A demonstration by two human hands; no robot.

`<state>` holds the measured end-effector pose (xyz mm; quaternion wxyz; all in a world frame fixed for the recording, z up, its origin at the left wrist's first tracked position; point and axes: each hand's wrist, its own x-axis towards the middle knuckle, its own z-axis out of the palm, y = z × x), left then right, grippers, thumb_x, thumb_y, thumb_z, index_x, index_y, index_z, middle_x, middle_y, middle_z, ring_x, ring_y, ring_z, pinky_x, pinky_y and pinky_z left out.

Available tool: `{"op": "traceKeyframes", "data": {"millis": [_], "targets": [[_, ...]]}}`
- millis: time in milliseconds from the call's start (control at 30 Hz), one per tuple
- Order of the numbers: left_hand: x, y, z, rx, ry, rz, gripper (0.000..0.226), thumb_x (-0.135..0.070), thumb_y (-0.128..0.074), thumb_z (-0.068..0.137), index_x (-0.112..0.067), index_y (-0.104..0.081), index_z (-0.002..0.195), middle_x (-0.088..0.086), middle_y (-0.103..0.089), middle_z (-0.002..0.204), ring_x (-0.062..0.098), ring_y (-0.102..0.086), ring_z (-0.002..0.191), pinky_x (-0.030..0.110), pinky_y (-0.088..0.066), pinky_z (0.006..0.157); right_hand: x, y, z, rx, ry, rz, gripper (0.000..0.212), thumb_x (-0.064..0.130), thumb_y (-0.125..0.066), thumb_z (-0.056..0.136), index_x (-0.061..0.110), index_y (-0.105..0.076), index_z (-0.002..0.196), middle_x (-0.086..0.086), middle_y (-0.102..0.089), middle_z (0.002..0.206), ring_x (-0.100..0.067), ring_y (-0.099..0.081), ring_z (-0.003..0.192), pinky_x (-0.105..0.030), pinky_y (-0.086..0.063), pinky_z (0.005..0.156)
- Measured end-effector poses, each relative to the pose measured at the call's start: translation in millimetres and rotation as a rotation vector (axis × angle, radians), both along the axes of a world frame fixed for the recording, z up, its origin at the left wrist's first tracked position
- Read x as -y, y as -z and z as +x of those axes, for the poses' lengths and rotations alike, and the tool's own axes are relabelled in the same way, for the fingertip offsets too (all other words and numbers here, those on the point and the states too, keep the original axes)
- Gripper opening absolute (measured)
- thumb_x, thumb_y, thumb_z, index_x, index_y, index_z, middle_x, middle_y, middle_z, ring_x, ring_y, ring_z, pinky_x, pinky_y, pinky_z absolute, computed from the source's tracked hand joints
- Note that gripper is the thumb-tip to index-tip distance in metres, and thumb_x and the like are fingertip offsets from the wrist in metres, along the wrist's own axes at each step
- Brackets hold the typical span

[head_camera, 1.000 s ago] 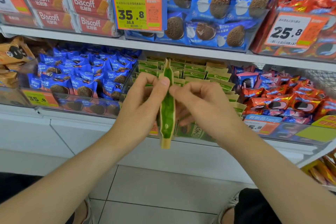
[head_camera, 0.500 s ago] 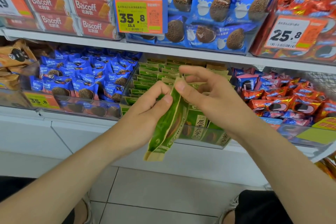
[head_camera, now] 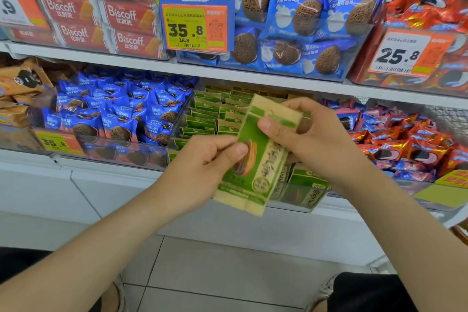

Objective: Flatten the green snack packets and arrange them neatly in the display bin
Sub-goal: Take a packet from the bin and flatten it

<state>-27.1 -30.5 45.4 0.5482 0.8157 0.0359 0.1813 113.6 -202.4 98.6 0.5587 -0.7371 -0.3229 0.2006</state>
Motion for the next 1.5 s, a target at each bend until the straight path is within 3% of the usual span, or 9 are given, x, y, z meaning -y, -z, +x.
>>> {"op": "traceKeyframes", "data": {"millis": [100,300,400,567,767,1000,1167,1300,1500], "targets": [[-5.7,-4.9,6.8,0.079,-0.102,0.051,0.039,-0.040,-0.057,0.106,-0.007,-0.076,0.095,0.019,-0.073,0.087,0.042,-0.067,0.083,0.061,-0.058,0.082,-0.9,-3.2,1.1,-0.194,-0.113,0.020,0.033,0.017,-0.075,0.096,0.013,-0.068,0.128,-0.009,-0.082,0.104,-0.029,-0.081,0.093,-0.044,-0.067,0.079],[-40.5,-14.5,29.1,0.085,-0.391,0.381,0.028,-0.034,-0.058,0.108,-0.023,-0.080,0.094,-0.014,-0.067,0.072,0.000,-0.061,0.074,0.028,-0.052,0.076,-14.3,-3.4,19.7,0.253,0.226,0.348,0.033,0.008,-0.079,0.094,0.016,-0.070,0.126,0.001,-0.082,0.104,-0.018,-0.081,0.091,-0.041,-0.068,0.072],[-56.7,-6.4,37.4,-0.079,-0.298,0.667,0.030,-0.057,-0.066,0.096,-0.035,-0.082,0.084,-0.016,-0.067,0.079,0.006,-0.058,0.091,0.042,-0.049,0.091,-23.1,7.2,33.8,0.385,0.249,0.378,0.034,0.013,-0.079,0.094,0.021,-0.069,0.126,0.003,-0.081,0.113,-0.016,-0.079,0.102,-0.047,-0.065,0.085],[-59.1,-2.0,31.9,-0.192,-0.157,0.654,0.045,-0.083,-0.060,0.077,-0.044,-0.082,0.076,-0.028,-0.072,0.076,0.001,-0.066,0.080,0.047,-0.051,0.092,-44.6,30.6,46.3,0.403,0.200,0.286,0.031,0.025,-0.078,0.094,0.028,-0.066,0.122,0.008,-0.079,0.114,-0.015,-0.077,0.104,-0.051,-0.064,0.086],[-60.1,-6.0,24.1,-0.199,-0.100,0.655,0.016,-0.055,-0.080,0.088,-0.039,-0.083,0.086,-0.028,-0.069,0.068,-0.004,-0.063,0.069,0.019,-0.047,0.069,-61.2,42.9,46.4,0.708,0.057,-0.059,0.024,0.032,-0.084,0.089,0.029,-0.069,0.108,0.013,-0.077,0.099,-0.012,-0.075,0.088,-0.045,-0.063,0.084],[-59.9,5.8,29.6,-0.252,-0.163,0.973,0.029,-0.054,-0.051,0.104,-0.038,-0.071,0.089,-0.012,-0.062,0.075,0.021,-0.050,0.093,0.042,-0.042,0.082,-72.4,34.9,45.0,0.858,-0.034,-0.226,0.021,0.013,-0.073,0.090,0.031,-0.078,0.101,0.015,-0.073,0.083,-0.007,-0.070,0.080,-0.034,-0.062,0.081],[-52.5,5.5,40.4,-0.264,-0.267,1.015,0.039,-0.043,-0.058,0.106,-0.029,-0.053,0.071,-0.010,-0.057,0.074,0.020,-0.044,0.093,0.039,-0.025,0.078,-80.2,34.2,48.1,1.085,-0.001,-0.463,0.028,0.019,-0.061,0.100,0.035,-0.076,0.118,0.010,-0.072,0.094,-0.028,-0.059,0.104,-0.043,-0.041,0.096],[-63.5,3.3,51.5,-0.227,-0.331,0.879,0.038,-0.027,-0.077,0.095,-0.029,-0.059,0.061,-0.010,-0.053,0.059,0.007,-0.043,0.068,0.049,-0.045,0.093,-82.5,30.3,46.9,1.007,-0.112,-0.300,0.031,0.015,-0.061,0.104,0.031,-0.077,0.126,0.009,-0.077,0.100,-0.025,-0.068,0.098,-0.040,-0.050,0.096],[-62.2,5.8,52.7,-0.301,-0.310,0.731,0.032,-0.032,-0.084,0.088,-0.046,-0.067,0.065,-0.020,-0.068,0.071,0.018,-0.066,0.086,0.049,-0.054,0.096,-86.3,28.5,42.3,0.950,-0.215,-0.706,0.045,0.014,-0.045,0.102,0.035,-0.074,0.128,0.007,-0.069,0.122,-0.028,-0.044,0.129,-0.043,-0.022,0.098]]}}
